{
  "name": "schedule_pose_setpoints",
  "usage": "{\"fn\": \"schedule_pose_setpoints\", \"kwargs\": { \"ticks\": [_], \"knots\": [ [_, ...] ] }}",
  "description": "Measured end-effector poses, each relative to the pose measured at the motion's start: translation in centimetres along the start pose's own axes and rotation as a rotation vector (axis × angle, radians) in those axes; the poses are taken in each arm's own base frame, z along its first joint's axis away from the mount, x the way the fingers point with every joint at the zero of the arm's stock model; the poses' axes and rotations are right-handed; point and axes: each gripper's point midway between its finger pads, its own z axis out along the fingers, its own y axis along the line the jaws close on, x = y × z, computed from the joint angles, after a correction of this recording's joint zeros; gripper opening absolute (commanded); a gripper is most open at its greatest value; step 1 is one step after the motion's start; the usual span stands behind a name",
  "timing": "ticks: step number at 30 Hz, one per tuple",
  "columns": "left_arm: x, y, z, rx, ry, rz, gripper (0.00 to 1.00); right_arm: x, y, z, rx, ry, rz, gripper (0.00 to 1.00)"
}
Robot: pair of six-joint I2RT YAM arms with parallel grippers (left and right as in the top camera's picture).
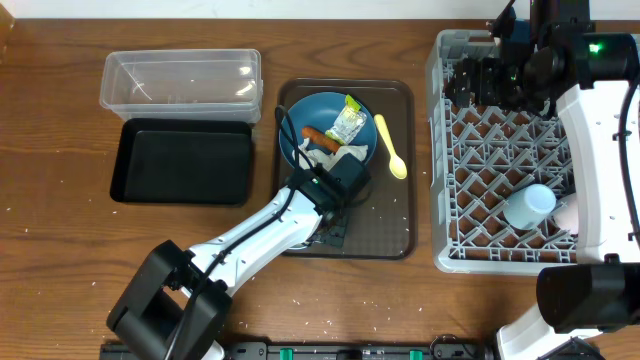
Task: Sort waste into correct bins and load items into the dishwasher rack
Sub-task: 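Lower the left gripper to the light-blue rice bowl and grasp its rim, then carry the rice bowl left and tip rice onto the black tray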
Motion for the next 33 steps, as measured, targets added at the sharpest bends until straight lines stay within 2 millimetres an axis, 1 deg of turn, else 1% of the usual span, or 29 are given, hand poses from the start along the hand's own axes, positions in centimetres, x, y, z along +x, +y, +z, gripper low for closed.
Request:
{"fn": "schedule_pose_setpoints", "kwargs": {
  "ticks": [1,2,12,15,17,18,19,20,21,25,28,30,33],
  "knots": [
    [-0.1,-0.1,0.0,0.003,-0.004,0.004,0.42,0.0,0.0,0.0,0.0,0.0,0.0,0.96],
    [-0.2,-0.1,0.0,0.005,-0.008,0.004,0.41,0.0,0.0,0.0,0.001,0.0,0.0,0.96],
    [0.5,0.0,1.5,-0.008,0.04,0.011,0.36,0.0,-0.2,0.0,0.014,-0.001,0.0,0.96],
    [0.5,-0.1,1.5,-0.004,0.038,0.01,0.32,0.0,-0.3,0.0,0.015,-0.001,0.0,0.96],
    [0.2,-0.3,1.5,0.002,0.027,0.007,0.26,0.0,-0.3,0.0,0.015,-0.001,0.0,0.96],
    [0.1,-0.3,1.6,0.005,0.023,0.006,0.21,0.0,-0.3,0.0,0.015,-0.001,-0.001,0.96],
    [0.2,-0.3,1.6,0.006,0.025,0.008,0.19,0.0,-0.3,0.0,0.015,-0.001,-0.001,0.96],
    [0.3,-0.3,1.7,0.005,0.027,0.007,0.11,0.0,-0.3,0.0,0.015,-0.001,-0.002,0.96],
    [0.4,-0.3,1.7,0.007,0.03,0.006,0.06,0.0,-0.3,0.0,0.016,-0.001,-0.002,0.96],
    [0.3,-0.5,1.8,0.009,0.022,0.018,0.06,0.0,-0.4,0.0,0.02,-0.002,-0.003,0.96],
    [0.5,-0.3,1.6,0.002,0.035,0.019,0.06,0.0,-0.5,0.0,0.027,-0.002,-0.003,0.97],
    [0.8,-0.2,1.2,-0.009,0.054,0.02,0.06,0.0,-0.5,0.0,0.03,-0.003,-0.003,0.97],
    [0.6,0.0,-0.1,-0.021,0.075,0.016,0.06,-0.1,-0.6,0.0,0.034,-0.003,-0.003,0.97]
  ]
}}
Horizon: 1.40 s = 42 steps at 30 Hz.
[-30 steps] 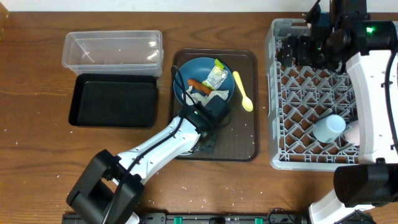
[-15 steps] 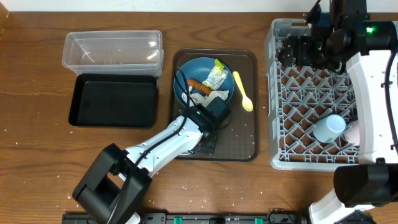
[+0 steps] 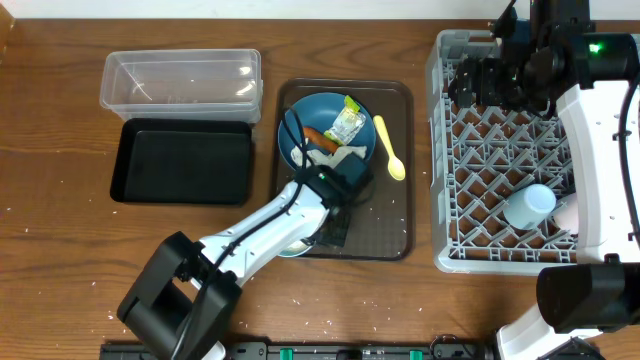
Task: Sort waste into correct bins and load items into the dishwasher rack
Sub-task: 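Carry the rice bowl left and tip rice onto the black tray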
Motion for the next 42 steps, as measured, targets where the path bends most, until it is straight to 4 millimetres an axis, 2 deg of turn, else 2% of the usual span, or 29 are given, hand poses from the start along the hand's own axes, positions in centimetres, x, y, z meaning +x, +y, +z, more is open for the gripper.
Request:
{"fn": "schedule_pose_setpoints", "kwargs": {
  "ticks": [5,7,11,15,22,26,30,36,42],
  "knots": [
    [-2.1,0.4,-4.2,0.015,-0.018,-0.039,0.06,0.0,-0.1,0.0,0.003,0.0,0.0,0.97],
    [-3.1,1.4,-5.8,0.023,-0.034,-0.068,0.06,0.0,-0.1,0.0,0.003,0.0,0.0,0.97],
    [-5.3,4.5,-9.2,0.048,-0.103,-0.144,0.06,0.1,-0.1,0.0,0.004,0.003,0.0,0.97],
    [-7.6,8.6,-11.5,0.124,-0.197,-0.234,0.06,0.2,-0.1,0.0,0.004,0.007,0.002,0.97],
    [-11.0,17.1,-12.9,0.318,-0.33,-0.41,0.06,0.2,-0.1,0.0,0.004,0.008,0.001,0.97],
    [-11.5,21.8,-13.5,0.44,-0.396,-0.508,0.06,0.3,-0.1,0.0,0.005,0.011,0.002,0.97],
    [-11.2,26.0,-13.2,0.58,-0.437,-0.597,0.06,0.3,-0.1,0.0,0.005,0.013,0.003,0.97],
    [-11.1,29.6,-11.3,0.829,-0.466,-0.673,0.06,0.3,-0.1,0.0,0.005,0.014,0.003,0.97],
    [-11.3,30.9,-10.0,1.072,-0.49,-0.713,0.06,0.4,-0.1,0.0,0.005,0.016,0.003,0.97]
  ]
}}
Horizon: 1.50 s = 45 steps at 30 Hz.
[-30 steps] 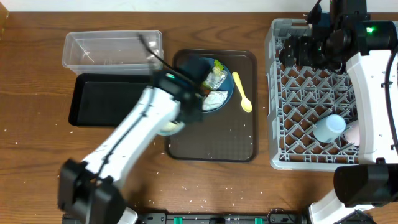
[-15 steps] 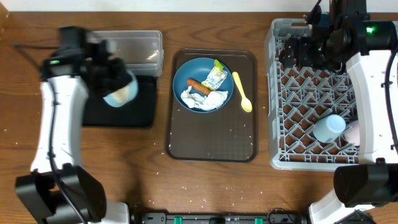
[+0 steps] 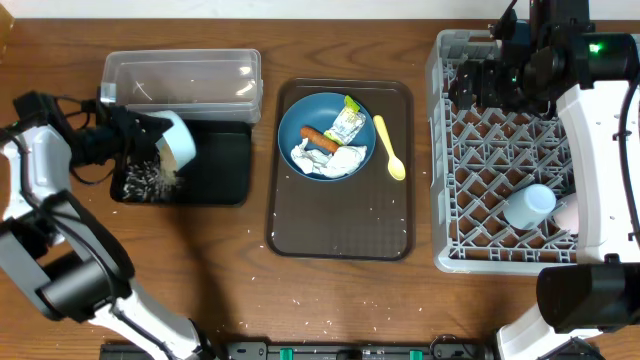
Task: Sort waste into correct bins and load items into the dishwasher rack
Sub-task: 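Carry the rice bowl left and tip rice onto the black tray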
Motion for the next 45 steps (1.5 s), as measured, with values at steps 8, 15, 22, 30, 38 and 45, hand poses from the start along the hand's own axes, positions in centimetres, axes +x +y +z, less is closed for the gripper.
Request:
{"fn": "schedule_pose_setpoints", "kwargs": {
  "ticks": [8,15,22,30,38,45],
  "knots": [
    [-1.2,0.5,-0.9,0.245,-0.014,-0.107,0.06,0.0,0.0,0.0,0.0,0.002,0.0,0.97],
    [-1.9,0.4,-2.5,0.315,-0.049,-0.135,0.06,0.0,0.0,0.0,0.0,0.002,0.0,0.97],
    [-1.7,0.2,-2.7,0.336,-0.046,-0.169,0.06,0.1,0.0,0.0,0.0,0.002,0.0,0.97],
    [-1.2,0.0,-2.7,0.341,-0.029,-0.24,0.06,0.1,0.0,0.0,0.0,0.002,0.0,0.97],
    [-0.8,-0.1,-2.7,0.344,-0.014,-0.306,0.06,0.1,0.0,0.0,0.0,0.002,0.0,0.97],
    [-0.5,-0.3,-2.6,0.343,-0.007,-0.3,0.06,0.1,-0.1,0.0,0.005,0.006,-0.002,0.97]
  ]
}}
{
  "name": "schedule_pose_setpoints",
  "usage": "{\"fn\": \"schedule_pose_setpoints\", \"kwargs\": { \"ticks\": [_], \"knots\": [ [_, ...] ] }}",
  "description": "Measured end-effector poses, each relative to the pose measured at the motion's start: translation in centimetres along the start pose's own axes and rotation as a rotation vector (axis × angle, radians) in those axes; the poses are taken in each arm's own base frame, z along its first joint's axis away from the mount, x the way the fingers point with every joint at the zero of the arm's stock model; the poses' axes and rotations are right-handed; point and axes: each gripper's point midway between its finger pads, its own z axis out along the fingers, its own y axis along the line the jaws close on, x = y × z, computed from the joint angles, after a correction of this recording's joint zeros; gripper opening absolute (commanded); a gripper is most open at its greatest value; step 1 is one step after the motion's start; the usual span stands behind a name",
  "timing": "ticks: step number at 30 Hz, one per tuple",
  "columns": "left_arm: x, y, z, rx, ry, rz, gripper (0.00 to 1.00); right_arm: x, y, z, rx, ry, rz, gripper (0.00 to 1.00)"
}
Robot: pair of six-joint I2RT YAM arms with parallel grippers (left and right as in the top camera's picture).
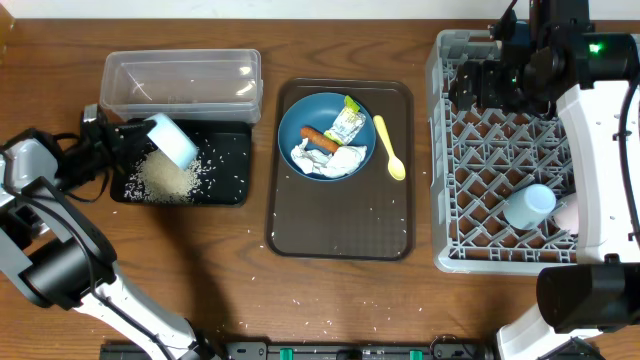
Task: Sort waste into correct bins and load items into the dishwasher rack
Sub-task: 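Carry the rice bowl left and tip rice onto the black tray, then bring the emptied bowl back and set it on the brown tray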
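My left gripper (140, 136) is shut on a pale blue cup (173, 141), held tipped on its side over the black bin tray (230, 150). A heap of white rice (165, 178) lies in that tray below the cup. On the brown serving tray (345, 225) stands a blue bowl (290, 120) holding a sausage (320, 137), a green wrapper (347, 122) and a crumpled napkin (332, 160). A yellow spoon (388, 148) lies beside the bowl. My right gripper (466, 82) hovers over the far left corner of the dishwasher rack (440, 150); its jaws are too dark to read.
A clear plastic bin (180, 75) stands just behind the black tray. A white cup (528, 205) lies in the rack's near right part. Rice grains are scattered over the brown tray and the wooden table in front of it.
The cup in my left gripper is tipped further over, mouth toward the tray. The rice heap in the black tray has grown and spread. My right arm has not moved.
My left gripper was down on the brown tray just in front of the blue bowl, and stayed there a second later. Then it held the cup over the black tray with rice under it. Now the cup is tipped and more rice lies in the tray.
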Motion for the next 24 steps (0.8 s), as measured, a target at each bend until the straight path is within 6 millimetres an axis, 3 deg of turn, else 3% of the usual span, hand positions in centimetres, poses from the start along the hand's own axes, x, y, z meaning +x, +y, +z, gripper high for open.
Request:
{"fn": "schedule_pose_setpoints", "kwargs": {
  "ticks": [7,14,17,24],
  "knots": [
    [0.8,-0.4,0.4,-0.002,0.014,-0.021,0.06,0.0,-0.1,0.0,0.005,0.001,0.0,0.97],
    [2.9,-2.8,1.6,-0.036,0.048,0.112,0.06,0.0,-0.2,0.0,0.011,0.002,0.0,0.97],
    [5.4,-4.3,3.1,-0.121,0.087,0.222,0.06,0.0,-0.2,0.0,0.014,0.001,0.0,0.97],
    [14.2,-6.3,7.9,-0.399,0.228,0.579,0.06,0.1,-0.3,0.0,0.015,0.002,0.0,0.97]
  ]
}}
